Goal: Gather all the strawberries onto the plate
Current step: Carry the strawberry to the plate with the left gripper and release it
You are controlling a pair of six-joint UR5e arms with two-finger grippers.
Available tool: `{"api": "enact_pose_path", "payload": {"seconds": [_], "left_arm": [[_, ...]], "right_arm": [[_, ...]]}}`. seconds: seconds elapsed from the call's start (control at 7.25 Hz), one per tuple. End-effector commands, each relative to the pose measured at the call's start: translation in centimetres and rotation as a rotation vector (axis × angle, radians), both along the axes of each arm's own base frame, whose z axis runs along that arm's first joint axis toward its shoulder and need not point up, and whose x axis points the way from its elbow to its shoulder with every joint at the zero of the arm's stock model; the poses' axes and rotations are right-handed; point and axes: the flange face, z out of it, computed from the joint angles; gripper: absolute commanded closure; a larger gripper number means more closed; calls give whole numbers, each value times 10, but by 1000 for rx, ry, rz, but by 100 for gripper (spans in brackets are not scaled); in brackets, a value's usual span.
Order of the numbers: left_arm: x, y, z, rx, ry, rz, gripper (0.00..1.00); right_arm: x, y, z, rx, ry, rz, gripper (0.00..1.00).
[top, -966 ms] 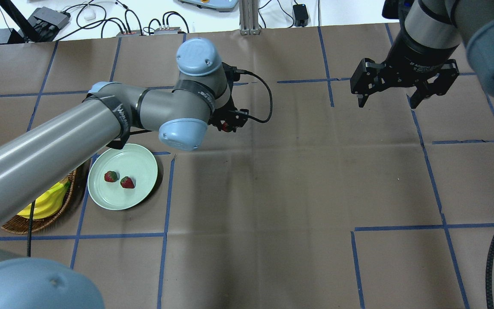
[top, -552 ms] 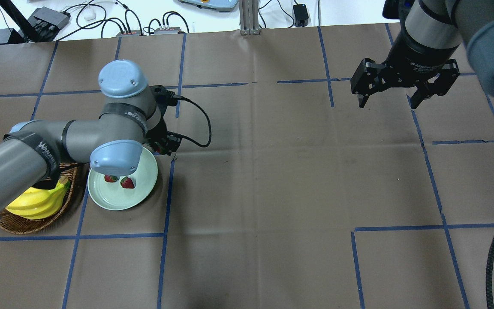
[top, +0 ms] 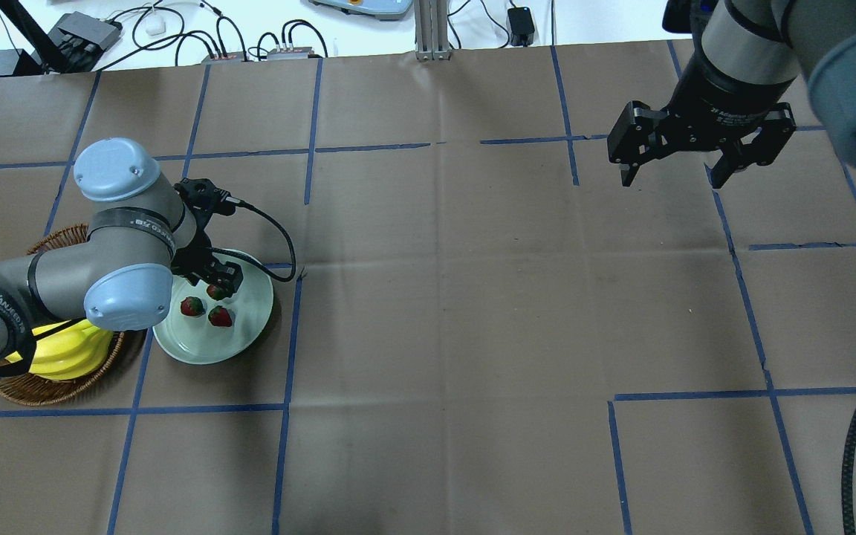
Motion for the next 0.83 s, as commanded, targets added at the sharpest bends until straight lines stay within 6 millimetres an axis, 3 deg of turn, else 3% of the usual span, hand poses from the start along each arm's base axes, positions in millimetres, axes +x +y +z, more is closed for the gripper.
{"api": "enact_pose_path", "payload": {"seconds": [0.0,0.14,0.41,0.55,0.69], "left_arm": [[-4,0,-1,2,1,32,2],[-16,-1,3,-13,16,104,1],[-82,-7,44,-49,84,160,1],[-116,-17,87,-17,85,192,1],[-143,-21,143,14,82,209,1]], "right_arm": [[0,0,0,1,1,-1,0],[0,0,0,1,1,1,0],[0,1,1,-1,1,-1,0],[0,0,0,1,1,-1,0],[0,0,0,-1,1,1,0]]}}
